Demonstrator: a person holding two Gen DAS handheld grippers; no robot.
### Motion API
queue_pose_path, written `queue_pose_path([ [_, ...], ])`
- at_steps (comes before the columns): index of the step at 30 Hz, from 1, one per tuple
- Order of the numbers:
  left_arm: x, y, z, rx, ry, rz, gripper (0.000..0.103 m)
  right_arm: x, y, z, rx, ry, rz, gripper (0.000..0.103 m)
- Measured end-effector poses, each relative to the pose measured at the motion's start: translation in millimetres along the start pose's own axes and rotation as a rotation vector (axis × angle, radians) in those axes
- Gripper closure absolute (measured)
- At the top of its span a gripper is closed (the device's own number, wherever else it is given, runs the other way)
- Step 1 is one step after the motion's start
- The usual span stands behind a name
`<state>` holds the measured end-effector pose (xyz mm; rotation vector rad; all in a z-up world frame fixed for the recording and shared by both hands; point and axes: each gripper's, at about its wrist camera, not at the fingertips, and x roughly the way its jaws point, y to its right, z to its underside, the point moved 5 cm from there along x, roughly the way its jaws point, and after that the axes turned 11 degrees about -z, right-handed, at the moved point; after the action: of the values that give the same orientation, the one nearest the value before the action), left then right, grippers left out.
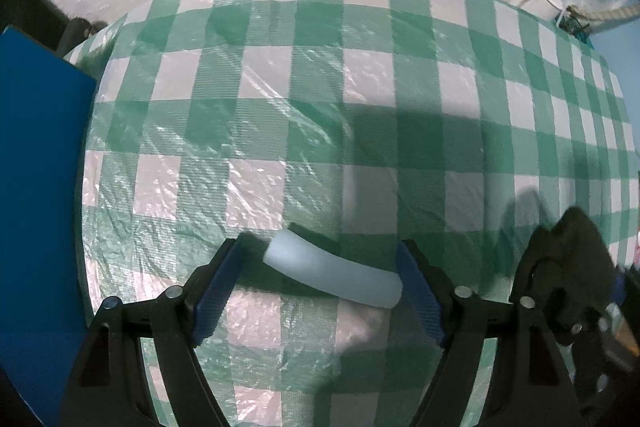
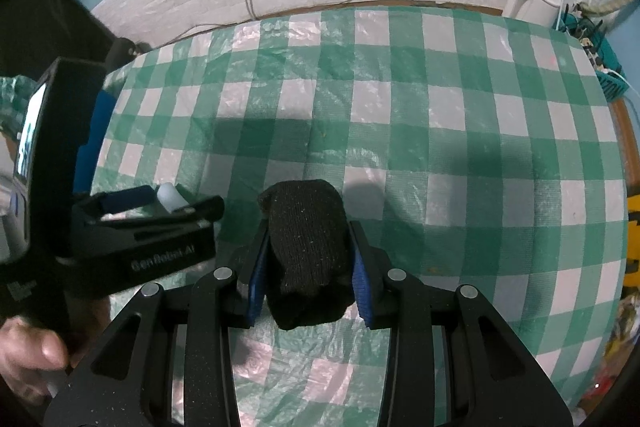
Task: Organize soft objects
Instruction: 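Grasp the white foam roll with the left tool, then carry the black item and foam roll toward the box with both tools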
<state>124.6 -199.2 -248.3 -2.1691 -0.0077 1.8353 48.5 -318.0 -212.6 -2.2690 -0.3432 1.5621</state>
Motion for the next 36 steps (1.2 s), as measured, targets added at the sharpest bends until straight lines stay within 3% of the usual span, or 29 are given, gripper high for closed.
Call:
queue_pose_path([
  [5,-4.0,13.0,5.5,0.036,0.034,-0.001,0.042,-5.5,2.1,-0.4,0.006,0.009,-0.007,0.067],
  [7,-5.0,14.7,7.9,0.037,0.031,0.015,0.052,-7.4,2.2,-1.5,0.009,0.013,-0.009,0.067],
  [9,-10.0,7.5,13.1,0.036,0.035,0.028,0.080,-9.0,2.4,-1.4,0.011,0.017,-0.010,0.067],
  [11,-10.9,5.5,14.9,0.036,0.029,0.039,0.090,-10.8,2.2,-0.8,0.012,0.021,-0.011,0.067],
  [15,-11.6,0.3,30.3,0.017,-0.005,0.110,0.091,-14.4,0.9,-0.4,0.012,0.025,-0.013,0.067],
  [25,-14.8,-19.8,44.0,0.024,-0.001,0.120,0.093,-18.1,-3.6,-0.2,0.003,0.034,-0.013,0.067],
  [36,-43.9,-46.3,62.3,0.038,0.078,0.120,0.094,-28.6,-23.3,-1.1,-0.033,0.044,-0.019,0.067],
])
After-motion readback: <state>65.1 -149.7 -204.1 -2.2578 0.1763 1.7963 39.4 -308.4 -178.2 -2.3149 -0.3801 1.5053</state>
